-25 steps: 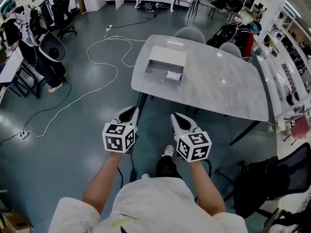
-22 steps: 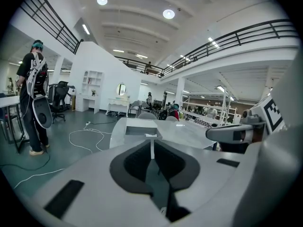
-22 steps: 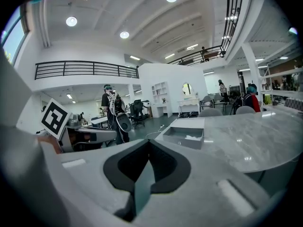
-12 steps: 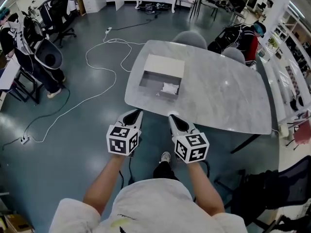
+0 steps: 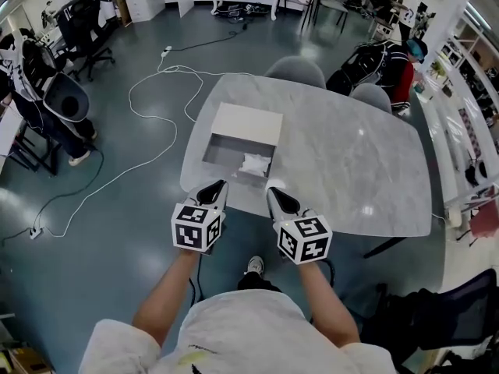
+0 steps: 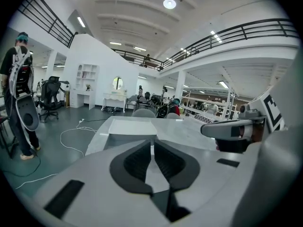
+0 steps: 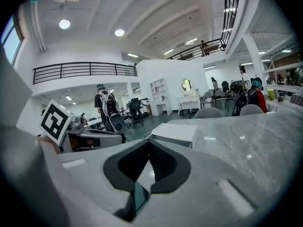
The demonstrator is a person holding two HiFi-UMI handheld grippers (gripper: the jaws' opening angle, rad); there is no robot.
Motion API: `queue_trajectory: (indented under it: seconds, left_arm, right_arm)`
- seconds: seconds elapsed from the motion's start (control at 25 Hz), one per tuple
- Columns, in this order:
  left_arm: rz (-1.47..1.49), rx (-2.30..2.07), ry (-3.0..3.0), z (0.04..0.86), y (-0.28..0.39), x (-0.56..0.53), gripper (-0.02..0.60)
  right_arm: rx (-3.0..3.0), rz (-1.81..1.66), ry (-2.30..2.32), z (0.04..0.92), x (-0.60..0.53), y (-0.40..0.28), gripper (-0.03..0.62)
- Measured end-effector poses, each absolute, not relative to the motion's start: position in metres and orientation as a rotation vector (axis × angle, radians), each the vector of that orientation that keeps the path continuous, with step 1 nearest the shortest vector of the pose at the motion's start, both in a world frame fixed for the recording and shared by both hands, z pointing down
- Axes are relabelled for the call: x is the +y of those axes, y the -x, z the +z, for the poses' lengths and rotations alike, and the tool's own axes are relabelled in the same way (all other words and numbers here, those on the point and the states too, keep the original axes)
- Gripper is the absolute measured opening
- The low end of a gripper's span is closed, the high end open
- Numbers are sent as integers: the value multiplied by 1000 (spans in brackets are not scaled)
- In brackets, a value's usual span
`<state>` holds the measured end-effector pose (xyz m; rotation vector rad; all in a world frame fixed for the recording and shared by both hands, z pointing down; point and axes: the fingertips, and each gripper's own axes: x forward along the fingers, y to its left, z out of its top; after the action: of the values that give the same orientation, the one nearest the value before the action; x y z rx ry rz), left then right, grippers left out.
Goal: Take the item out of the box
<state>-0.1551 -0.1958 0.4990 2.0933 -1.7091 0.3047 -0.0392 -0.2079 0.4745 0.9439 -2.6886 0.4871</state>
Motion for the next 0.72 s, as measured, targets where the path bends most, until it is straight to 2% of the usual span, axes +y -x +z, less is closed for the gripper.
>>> queue_trajectory:
  seconds: [0.72]
  left_arm:
    - [817, -1367, -2213, 552, 110, -271, 28]
  right_arm:
    - [-2707, 645, -859, 500, -279, 29, 5]
